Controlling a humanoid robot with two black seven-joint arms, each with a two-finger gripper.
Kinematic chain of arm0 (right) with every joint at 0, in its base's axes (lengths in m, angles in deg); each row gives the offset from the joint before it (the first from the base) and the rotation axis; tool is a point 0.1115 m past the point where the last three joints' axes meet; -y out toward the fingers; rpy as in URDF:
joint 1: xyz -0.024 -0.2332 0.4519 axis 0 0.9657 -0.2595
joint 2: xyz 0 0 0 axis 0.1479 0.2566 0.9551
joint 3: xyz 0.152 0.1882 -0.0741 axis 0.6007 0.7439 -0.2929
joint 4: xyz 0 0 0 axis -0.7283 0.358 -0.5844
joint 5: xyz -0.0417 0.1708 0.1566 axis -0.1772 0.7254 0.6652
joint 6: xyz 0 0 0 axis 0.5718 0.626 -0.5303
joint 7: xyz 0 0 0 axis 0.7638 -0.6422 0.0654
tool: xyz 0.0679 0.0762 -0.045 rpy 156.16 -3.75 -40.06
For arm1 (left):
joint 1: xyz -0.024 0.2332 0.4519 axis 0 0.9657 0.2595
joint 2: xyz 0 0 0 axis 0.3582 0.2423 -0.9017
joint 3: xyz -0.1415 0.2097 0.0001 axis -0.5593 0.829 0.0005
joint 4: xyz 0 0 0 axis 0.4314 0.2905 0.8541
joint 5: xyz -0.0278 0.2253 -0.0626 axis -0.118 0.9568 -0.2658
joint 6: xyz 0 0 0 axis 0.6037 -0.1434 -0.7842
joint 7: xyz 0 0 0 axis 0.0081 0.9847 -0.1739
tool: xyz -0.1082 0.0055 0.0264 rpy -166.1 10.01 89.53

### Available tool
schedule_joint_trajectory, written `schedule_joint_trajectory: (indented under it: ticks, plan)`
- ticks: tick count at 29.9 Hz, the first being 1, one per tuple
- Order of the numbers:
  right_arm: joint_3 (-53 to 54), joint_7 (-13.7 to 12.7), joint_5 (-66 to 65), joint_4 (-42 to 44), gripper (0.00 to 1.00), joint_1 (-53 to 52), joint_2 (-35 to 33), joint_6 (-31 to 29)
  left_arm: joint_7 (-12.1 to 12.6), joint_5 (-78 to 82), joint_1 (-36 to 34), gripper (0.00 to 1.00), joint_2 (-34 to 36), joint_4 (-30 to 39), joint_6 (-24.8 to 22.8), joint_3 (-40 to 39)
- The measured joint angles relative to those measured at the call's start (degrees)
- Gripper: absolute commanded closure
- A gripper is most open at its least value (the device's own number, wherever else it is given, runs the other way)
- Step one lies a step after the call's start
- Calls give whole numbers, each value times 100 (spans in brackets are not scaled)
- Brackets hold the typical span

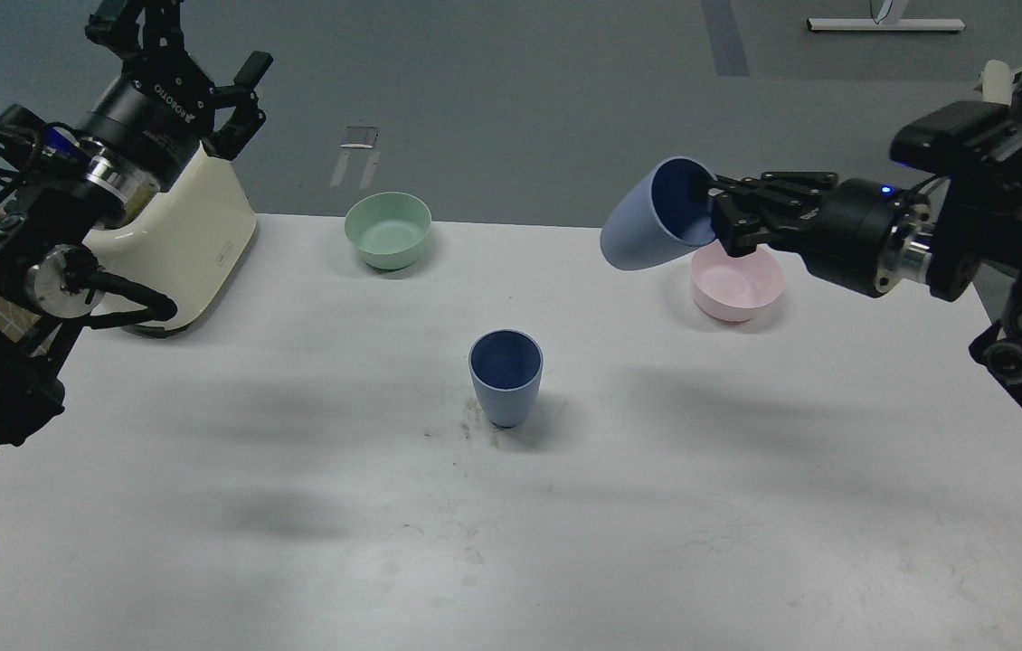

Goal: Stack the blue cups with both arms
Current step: 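Carry the cup over the centered cup and lower it inside, then release the cup and raise the right gripper away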

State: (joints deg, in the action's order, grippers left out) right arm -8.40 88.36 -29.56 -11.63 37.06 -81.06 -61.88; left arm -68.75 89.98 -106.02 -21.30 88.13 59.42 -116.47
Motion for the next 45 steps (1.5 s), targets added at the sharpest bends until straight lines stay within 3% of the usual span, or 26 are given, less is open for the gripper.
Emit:
schedule_joint_trajectory:
  ticks: [7, 18, 35, 45]
  plan:
    - [-919, -183, -77, 271, 100, -534, 579, -2, 5, -86, 1, 2, 35, -3, 6, 0]
    - [-1274, -190, -371, 602, 100, -687, 1026, -2, 6, -88, 1, 2, -18, -3, 13, 9]
    - [-1573, -256, -434, 618, 100, -558, 1086, -1, 7, -78, -8, 2, -21, -3, 13, 10]
    - [-1565, -342, -442, 705, 88, -480, 1101, -1, 15, -78, -8, 2, -17, -3, 13, 10]
